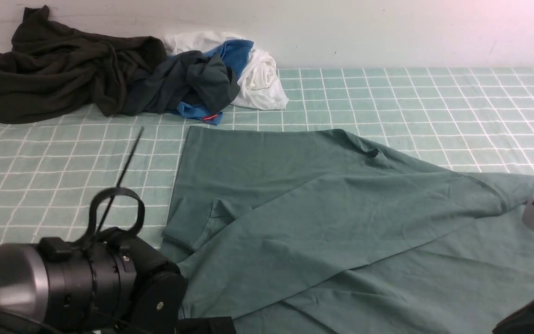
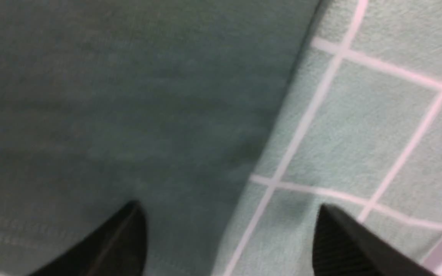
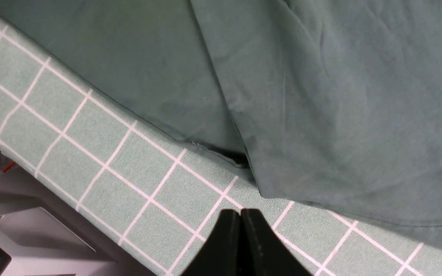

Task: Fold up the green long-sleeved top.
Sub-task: Use the left arm to drag and drop the cuff onto the cuff closest to the left arm, then use both arms simultaneously to clamp the lower edge of the clothing fabric

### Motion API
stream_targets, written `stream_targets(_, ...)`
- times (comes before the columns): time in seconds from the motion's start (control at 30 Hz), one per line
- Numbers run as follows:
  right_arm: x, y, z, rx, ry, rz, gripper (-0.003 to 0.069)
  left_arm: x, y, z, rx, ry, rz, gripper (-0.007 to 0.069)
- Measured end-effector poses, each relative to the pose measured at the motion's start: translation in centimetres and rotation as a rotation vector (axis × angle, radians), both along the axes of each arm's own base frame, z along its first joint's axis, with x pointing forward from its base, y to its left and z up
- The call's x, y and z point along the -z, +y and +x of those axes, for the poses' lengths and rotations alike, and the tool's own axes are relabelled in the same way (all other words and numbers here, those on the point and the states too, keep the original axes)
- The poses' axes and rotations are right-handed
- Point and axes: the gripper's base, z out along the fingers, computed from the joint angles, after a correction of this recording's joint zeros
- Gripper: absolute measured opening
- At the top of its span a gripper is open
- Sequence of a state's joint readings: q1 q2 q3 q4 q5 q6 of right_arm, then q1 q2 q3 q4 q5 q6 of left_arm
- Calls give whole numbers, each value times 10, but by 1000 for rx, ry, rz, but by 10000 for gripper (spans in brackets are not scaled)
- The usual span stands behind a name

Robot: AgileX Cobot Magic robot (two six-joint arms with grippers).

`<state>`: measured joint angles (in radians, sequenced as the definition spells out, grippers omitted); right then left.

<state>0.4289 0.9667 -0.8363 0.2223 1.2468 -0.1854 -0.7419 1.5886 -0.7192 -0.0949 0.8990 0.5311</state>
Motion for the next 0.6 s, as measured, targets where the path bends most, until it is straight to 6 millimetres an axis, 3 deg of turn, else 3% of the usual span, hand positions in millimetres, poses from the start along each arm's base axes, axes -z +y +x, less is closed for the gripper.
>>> stream_targets(0.23,0,0,0,0,0,0,-14,2,-1,3,-1,-47,20,517)
stream_targets(0.6,0,0,0,0,0,1,-14,-2,-4,19,-43,-148,61,303)
